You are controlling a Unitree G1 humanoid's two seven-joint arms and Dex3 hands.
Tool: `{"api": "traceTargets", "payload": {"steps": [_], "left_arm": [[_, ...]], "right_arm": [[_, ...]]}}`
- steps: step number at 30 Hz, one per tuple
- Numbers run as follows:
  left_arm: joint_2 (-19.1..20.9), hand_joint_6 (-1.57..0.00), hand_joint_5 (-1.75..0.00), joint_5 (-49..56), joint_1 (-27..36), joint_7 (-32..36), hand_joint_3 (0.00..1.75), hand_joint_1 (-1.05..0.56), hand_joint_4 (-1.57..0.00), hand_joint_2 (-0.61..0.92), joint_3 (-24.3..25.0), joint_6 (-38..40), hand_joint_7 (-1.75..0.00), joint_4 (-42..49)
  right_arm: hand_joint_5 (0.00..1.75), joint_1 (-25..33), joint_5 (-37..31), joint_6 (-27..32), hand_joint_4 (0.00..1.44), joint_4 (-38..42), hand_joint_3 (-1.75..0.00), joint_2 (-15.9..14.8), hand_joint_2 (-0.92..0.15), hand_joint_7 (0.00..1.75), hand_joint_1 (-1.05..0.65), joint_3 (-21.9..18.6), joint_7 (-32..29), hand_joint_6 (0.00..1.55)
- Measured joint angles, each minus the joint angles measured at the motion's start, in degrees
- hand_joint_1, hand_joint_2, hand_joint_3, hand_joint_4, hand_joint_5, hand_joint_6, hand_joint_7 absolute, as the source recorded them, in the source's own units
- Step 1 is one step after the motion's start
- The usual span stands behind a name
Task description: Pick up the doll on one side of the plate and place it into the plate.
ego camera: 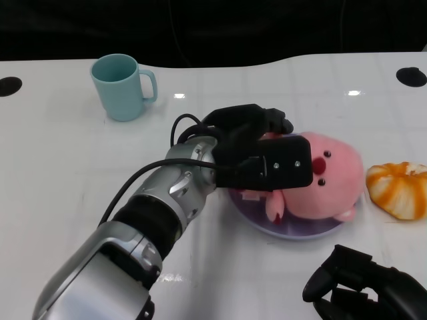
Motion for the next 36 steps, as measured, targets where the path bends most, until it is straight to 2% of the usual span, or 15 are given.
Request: {"api": "traceTargets", "payload": {"steps": [5,9,18,23,29,35,36], "left_arm": [[1.93,-0.08,-0.04,2.46,-0.01,-0.94,0.21,-0.79,0.0,0.92,-2.36,0.09,-0.01,-1.82],[3.26,-0.05,0.0,3.56,-0.02,-3.37,0.2,-0.86,0.0,0.92,-3.44,0.56,0.0,-3.83],[7.79,-0.01,0.0,2.5,2.11,-8.35,0.23,-0.91,0.0,0.92,-2.24,1.71,0.0,-14.36],[10.34,-0.01,0.0,0.51,6.99,-11.25,0.22,-0.92,0.0,0.92,-0.53,2.32,-0.01,-22.05],[13.68,-0.07,-0.04,-2.05,14.09,-11.2,0.2,-0.86,-0.06,0.92,2.72,0.93,-0.04,-32.4],[15.33,-0.16,-0.15,-5.8,20.84,-11.16,0.17,-0.78,-0.19,0.92,6.53,-1.22,-0.09,-40.73],[15.52,-0.18,-0.23,-6.75,21.97,-11.19,0.16,-0.76,-0.18,0.92,7.29,-1.26,-0.1,-42.18]], "right_arm": [[1.75,0.01,-0.02,0.0,0.65,0.0,-0.5,-0.01,-0.92,1.64,-0.27,-0.02,-0.01,0.48],[1.75,0.03,0.05,-0.01,0.65,0.0,-0.51,-0.02,-0.92,1.64,-0.26,-0.13,0.05,0.47],[1.75,0.0,0.03,-0.13,0.65,0.13,-0.51,-0.07,-0.92,1.64,-0.27,-0.18,0.12,0.48],[1.75,0.0,0.05,-0.19,0.65,0.32,-0.5,-0.12,-0.92,1.64,-0.27,-0.22,0.17,0.47],[1.75,0.15,0.1,-0.39,0.65,0.35,-0.5,-0.33,-0.92,1.64,-0.28,-0.39,0.55,0.47],[1.75,0.09,0.18,-0.4,0.65,0.41,-0.5,-0.4,-0.92,1.64,-0.29,-0.46,0.67,0.48],[1.75,0.07,0.19,-0.41,0.65,0.42,-0.5,-0.39,-0.92,1.64,-0.29,-0.46,0.67,0.48]]}}
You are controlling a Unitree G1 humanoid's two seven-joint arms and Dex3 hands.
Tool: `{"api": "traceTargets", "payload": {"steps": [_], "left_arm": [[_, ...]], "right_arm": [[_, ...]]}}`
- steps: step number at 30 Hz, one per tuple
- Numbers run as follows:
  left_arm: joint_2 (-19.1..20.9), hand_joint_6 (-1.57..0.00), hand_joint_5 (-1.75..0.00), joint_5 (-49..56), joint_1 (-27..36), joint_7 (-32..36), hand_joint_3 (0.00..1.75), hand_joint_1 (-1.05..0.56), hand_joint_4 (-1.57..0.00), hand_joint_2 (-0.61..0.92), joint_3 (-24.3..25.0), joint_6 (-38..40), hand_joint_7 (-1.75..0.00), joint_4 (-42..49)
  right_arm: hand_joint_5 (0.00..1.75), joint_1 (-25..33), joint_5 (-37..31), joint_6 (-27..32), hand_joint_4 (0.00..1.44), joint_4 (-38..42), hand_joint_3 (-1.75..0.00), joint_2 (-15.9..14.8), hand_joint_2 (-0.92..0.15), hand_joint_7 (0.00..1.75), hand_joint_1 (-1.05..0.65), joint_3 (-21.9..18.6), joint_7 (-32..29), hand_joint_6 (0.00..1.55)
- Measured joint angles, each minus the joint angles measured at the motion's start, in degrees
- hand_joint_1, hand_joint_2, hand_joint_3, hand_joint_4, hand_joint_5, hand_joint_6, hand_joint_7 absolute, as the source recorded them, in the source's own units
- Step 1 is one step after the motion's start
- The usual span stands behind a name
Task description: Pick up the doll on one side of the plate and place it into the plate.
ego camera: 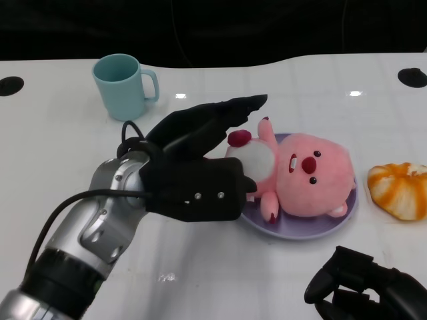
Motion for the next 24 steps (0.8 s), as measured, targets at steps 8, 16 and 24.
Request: {"api": "traceTargets", "payload": {"steps": [8,16,24], "left_arm": [[-0.82,-0.49,-1.04,-11.08,11.89,-0.02,0.04,-0.32,-0.17,0.91,6.49,-2.5,-0.26,-9.91],[-4.55,-0.78,-1.08,-24.84,22.22,-0.04,0.95,-0.07,-0.64,0.53,12.4,-1.44,-0.67,-18.39],[-6.34,-0.93,-1.29,-30.2,32.31,0.16,1.42,-0.04,-0.93,0.41,14.62,5.63,-1.0,-28.96]], "right_arm": [[1.75,0.0,-0.09,-0.1,0.65,-0.01,-0.49,-0.01,-0.92,1.63,-0.3,0.01,-0.04,0.48],[1.75,0.19,0.05,-0.06,0.65,-0.15,-0.5,-0.03,-0.92,1.62,-0.3,0.09,0.0,0.49],[1.75,1.25,0.05,-0.14,0.66,-0.53,-0.52,-0.29,-0.92,1.64,-0.26,0.22,0.37,0.49]]}}
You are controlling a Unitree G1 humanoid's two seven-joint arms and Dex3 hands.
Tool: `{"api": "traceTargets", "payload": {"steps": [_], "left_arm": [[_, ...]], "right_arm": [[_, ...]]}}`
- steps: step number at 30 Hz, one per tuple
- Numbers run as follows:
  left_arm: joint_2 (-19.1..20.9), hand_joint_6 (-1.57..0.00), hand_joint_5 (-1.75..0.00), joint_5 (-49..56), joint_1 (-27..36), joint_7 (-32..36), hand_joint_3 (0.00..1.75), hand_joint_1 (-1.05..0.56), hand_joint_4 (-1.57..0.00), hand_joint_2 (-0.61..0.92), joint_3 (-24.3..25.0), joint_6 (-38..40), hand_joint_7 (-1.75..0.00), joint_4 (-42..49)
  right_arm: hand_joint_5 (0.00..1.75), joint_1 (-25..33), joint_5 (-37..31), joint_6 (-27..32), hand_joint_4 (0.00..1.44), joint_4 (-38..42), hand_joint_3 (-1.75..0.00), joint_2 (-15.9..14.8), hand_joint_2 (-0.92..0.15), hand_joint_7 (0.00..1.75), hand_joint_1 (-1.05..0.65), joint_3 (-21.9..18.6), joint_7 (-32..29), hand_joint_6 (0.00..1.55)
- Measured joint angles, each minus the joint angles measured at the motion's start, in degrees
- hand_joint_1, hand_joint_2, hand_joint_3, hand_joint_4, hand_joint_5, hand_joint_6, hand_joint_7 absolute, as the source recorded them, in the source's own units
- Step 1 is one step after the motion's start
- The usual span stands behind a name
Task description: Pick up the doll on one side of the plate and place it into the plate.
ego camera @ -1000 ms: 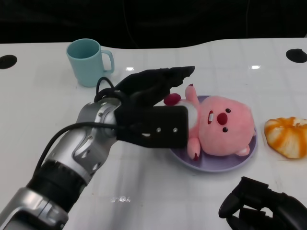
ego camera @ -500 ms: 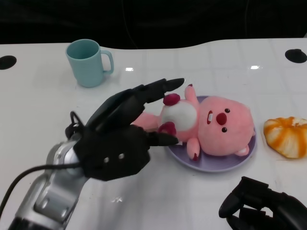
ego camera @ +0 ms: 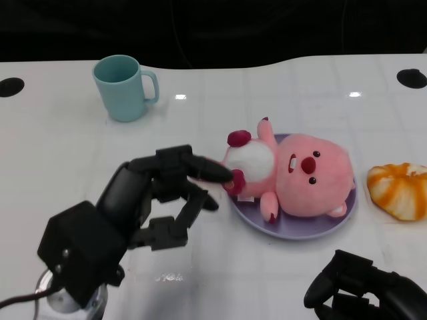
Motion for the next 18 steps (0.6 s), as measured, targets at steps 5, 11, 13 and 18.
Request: {"api": "traceTargets", "payload": {"steps": [5,11,13,18], "left_arm": [[-1.23,-0.93,-1.62,-3.04,5.59,1.87,1.57,-0.02,-0.96,0.35,0.28,10.74,-1.3,-8.53],[-2.88,-0.87,-1.74,-6.43,9.71,4.79,1.54,0.0,-0.95,0.37,0.61,22.35,-1.55,-16.08],[-2.96,-0.85,-1.75,-7.11,10.83,5.41,1.53,0.0,-0.94,0.38,0.73,25.05,-1.57,-17.66],[-3.63,-0.8,-1.75,-9.61,12.92,6.57,1.52,0.0,-0.91,0.39,1.86,31.29,-1.62,-20.41]], "right_arm": [[1.75,0.8,-0.52,-1.0,0.67,-0.37,-0.52,-0.1,-0.92,1.65,-0.25,0.06,-0.12,0.5],[1.75,0.86,-0.62,-1.12,0.67,-0.49,-0.52,-0.1,-0.92,1.65,-0.26,0.09,-0.17,0.49],[1.75,0.72,-0.61,-1.12,0.67,-0.5,-0.53,-0.09,-0.92,1.65,-0.26,0.09,-0.2,0.49],[1.75,-0.25,-0.48,-1.09,0.67,-0.49,-0.53,0.04,-0.92,1.66,-0.25,0.1,-0.25,0.49]]}}
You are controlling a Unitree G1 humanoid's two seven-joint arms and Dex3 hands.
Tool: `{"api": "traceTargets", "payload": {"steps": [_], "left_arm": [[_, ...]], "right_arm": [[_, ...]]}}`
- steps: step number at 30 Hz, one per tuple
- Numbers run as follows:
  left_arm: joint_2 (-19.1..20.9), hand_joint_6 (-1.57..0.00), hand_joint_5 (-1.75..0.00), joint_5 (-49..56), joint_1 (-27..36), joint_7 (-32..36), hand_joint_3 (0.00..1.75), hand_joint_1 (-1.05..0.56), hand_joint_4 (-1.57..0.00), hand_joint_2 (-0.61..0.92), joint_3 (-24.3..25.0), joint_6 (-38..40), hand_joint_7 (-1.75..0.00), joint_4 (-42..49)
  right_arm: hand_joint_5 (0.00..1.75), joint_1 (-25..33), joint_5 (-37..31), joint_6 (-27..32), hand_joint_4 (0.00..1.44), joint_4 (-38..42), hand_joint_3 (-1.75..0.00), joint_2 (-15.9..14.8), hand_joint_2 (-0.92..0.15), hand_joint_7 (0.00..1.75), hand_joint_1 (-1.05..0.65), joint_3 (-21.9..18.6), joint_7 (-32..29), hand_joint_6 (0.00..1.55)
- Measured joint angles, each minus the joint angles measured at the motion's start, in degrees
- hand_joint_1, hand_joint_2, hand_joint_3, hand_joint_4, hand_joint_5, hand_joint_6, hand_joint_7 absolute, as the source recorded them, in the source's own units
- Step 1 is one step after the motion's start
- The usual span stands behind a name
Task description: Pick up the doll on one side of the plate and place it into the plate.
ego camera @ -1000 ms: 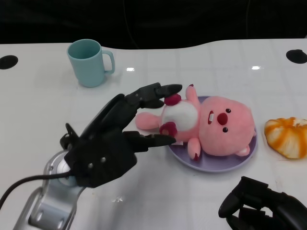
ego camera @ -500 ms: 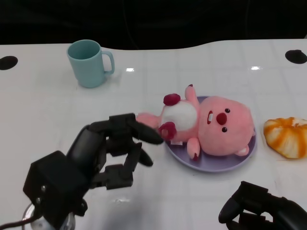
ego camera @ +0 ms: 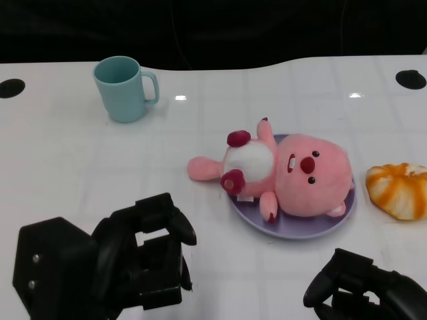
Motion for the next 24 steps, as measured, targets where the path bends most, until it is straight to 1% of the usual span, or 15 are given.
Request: {"api": "traceTargets", "payload": {"steps": [6,11,18,24], "left_arm": [[0.15,-0.76,-1.75,-2.39,2.05,0.29,1.47,-0.01,-0.87,0.44,1.6,4.73,-1.63,-2.63],[1.37,-0.74,-1.75,-4.21,2.14,0.43,1.43,-0.02,-0.85,0.46,3.31,8.34,-1.63,-4.25],[2.46,-0.75,-1.75,-5.92,1.9,0.4,1.42,-0.03,-0.85,0.46,3.59,9.44,-1.61,-4.2],[2.71,-0.76,-1.75,-5.92,1.46,0.41,1.4,-0.04,-0.86,0.46,2.84,9.45,-1.62,-2.11]], "right_arm": [[1.75,-0.24,0.03,0.35,0.66,-0.11,-0.55,0.02,-0.92,1.67,-0.24,0.06,-0.03,0.47],[1.75,-0.93,0.12,0.92,0.66,-0.2,-0.54,0.19,-0.92,1.67,-0.24,0.06,-0.27,0.47],[1.75,-1.75,0.17,1.02,0.65,-0.1,-0.53,0.03,-0.92,1.67,-0.25,-0.31,-0.13,0.46],[1.75,-2.16,0.55,1.02,0.65,0.67,-0.52,-0.04,-0.92,1.66,-0.24,-1.53,-0.05,0.47]]}}
